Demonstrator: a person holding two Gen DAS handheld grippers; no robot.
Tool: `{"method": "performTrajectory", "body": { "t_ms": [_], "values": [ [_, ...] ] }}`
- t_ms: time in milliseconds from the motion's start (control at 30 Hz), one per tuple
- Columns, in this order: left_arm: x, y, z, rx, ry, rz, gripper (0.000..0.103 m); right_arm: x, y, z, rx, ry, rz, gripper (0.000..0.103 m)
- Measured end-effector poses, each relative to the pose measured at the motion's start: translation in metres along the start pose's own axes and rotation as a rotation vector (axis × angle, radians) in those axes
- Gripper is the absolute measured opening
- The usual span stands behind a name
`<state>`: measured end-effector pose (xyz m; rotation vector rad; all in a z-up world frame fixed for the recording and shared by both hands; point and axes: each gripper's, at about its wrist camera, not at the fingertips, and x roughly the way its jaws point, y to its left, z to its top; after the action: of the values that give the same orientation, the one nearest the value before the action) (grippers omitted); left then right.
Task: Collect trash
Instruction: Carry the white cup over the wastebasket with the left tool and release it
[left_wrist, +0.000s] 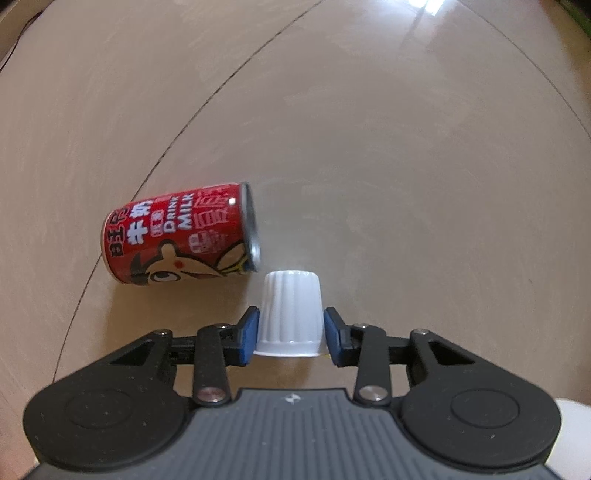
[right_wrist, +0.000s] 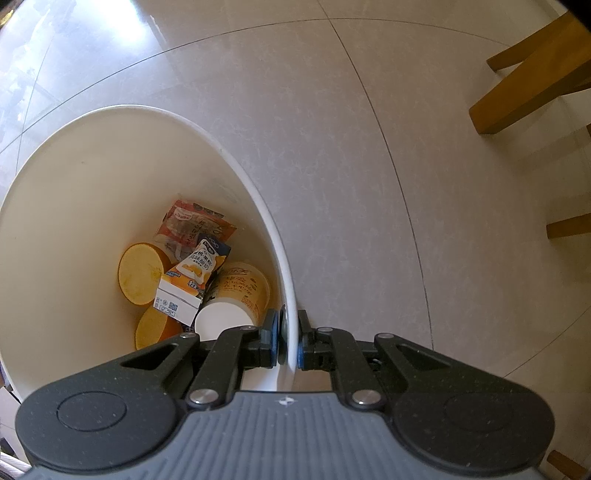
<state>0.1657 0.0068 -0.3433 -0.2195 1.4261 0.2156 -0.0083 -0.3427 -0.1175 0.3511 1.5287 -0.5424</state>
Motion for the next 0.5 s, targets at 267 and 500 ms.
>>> {"method": "performTrajectory", "body": {
  "t_ms": [267,500],
  "values": [
    [-0.032,-0.035,-0.004,0.187,-0.036,0.018,0.036,0.000,-0.001,0.000,0.006,0.003,0.004,0.011],
    [-0.071,-0.069,-0.017,0.388,-0.065,-0.035,0.036,-0.001,-0.004,0.001,0.007,0.004,0.005,0.011]
  ]
}}
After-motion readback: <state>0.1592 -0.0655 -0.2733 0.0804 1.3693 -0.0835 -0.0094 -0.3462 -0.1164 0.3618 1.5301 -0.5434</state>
